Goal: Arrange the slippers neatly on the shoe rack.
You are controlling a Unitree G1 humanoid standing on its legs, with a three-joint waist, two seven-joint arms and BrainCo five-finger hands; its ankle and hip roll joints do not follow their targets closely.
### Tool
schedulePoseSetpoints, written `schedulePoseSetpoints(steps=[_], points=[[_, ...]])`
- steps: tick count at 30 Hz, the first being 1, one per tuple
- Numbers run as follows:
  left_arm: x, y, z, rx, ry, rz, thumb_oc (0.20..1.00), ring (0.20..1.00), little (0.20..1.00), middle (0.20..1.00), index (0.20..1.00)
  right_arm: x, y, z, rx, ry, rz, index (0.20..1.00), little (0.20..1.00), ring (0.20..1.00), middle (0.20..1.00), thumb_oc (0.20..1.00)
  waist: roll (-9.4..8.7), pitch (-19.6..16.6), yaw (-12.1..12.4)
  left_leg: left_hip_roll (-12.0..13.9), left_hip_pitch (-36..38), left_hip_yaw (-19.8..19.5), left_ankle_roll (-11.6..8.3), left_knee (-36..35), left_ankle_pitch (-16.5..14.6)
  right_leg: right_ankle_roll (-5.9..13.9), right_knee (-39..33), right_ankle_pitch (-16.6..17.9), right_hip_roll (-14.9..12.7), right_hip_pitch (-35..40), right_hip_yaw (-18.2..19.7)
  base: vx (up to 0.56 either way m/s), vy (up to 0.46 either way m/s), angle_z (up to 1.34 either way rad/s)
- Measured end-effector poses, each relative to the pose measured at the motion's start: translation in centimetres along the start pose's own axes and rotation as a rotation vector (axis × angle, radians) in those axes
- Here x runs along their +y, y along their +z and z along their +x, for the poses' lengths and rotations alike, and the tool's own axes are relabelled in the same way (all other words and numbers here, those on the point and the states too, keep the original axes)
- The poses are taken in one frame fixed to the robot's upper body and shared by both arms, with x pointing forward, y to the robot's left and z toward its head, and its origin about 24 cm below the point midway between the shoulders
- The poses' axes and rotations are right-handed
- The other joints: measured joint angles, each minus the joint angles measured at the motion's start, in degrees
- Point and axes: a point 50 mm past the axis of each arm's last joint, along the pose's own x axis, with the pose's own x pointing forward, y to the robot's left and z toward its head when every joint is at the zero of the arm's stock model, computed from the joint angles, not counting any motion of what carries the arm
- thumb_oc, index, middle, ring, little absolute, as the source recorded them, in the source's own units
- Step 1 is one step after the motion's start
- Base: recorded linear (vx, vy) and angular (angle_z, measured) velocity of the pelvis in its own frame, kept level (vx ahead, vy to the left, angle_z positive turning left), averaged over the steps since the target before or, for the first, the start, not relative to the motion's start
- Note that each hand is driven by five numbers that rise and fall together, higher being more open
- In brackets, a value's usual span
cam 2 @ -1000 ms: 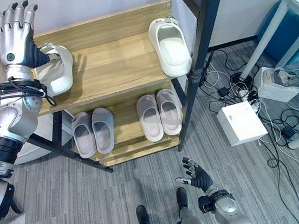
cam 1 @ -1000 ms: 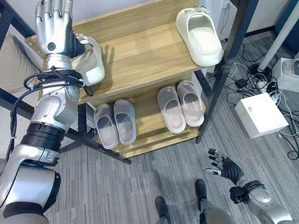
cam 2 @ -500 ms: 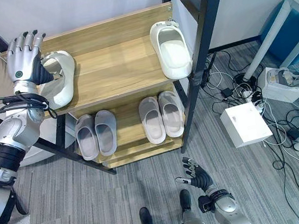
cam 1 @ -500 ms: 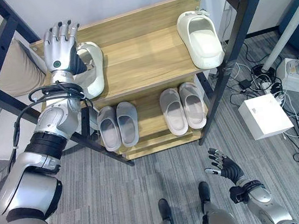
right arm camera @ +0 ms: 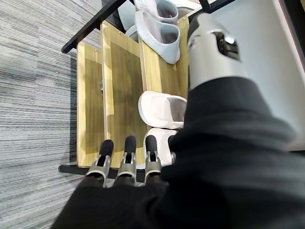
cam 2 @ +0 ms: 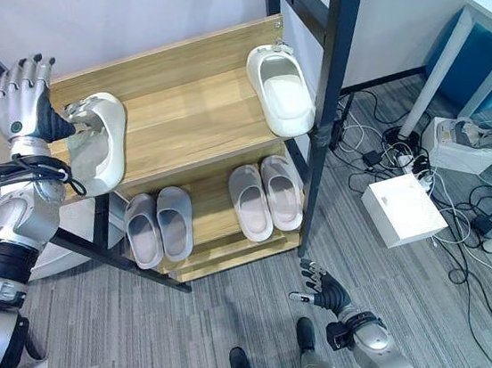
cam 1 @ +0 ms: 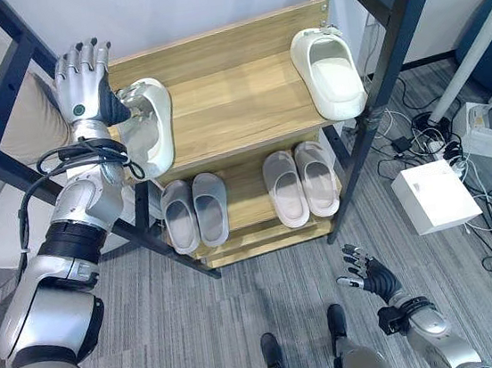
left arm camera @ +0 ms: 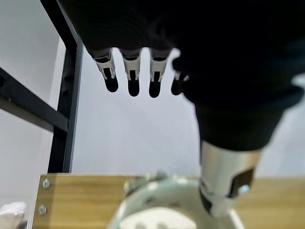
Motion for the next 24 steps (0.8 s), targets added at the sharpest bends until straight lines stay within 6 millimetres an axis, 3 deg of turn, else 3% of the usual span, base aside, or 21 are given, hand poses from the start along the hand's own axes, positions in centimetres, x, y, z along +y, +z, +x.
schedulePoseSetpoints(steps=[6,14,24], points=[[-0.1,0.0,0.0,-0.002,0.007,0.005,1.000,1.000,1.000,1.000,1.000,0.0,0.0,0.0,-0.001,0.000,0.000,1.000,1.000,1.000,1.000,1.000,0.07,-0.05,-0.07,-0.03,0.00,-0.11,0.01,0.17,0.01,-0.01,0.00,-0.01,0.00,0.04,0.04,0.00,0.000,0.00],[-2.1,-1.0,-0.6,0.023,-0.086,0.088,1.000,1.000,1.000,1.000,1.000,-0.2,0.0,-0.1,0.000,-0.008,0.013,1.000,1.000,1.000,1.000,1.000,0.26,-0.38,-1.07,-0.15,-1.97,1.25,-0.42,0.27,-0.43,0.01,0.01,0.34,0.03,-2.61,1.29,-0.02,0.019,-0.08],[-1.1,-1.9,0.6,0.087,-0.034,0.106,1.000,1.000,1.000,1.000,1.000,-0.3,-0.7,-0.7,0.020,-0.016,0.021,1.000,1.000,1.000,1.000,1.000,0.19,-0.58,-1.56,-0.22,-3.14,2.47,0.26,0.28,-0.43,-0.03,0.04,0.41,0.33,-4.35,2.26,0.02,0.016,-0.06]])
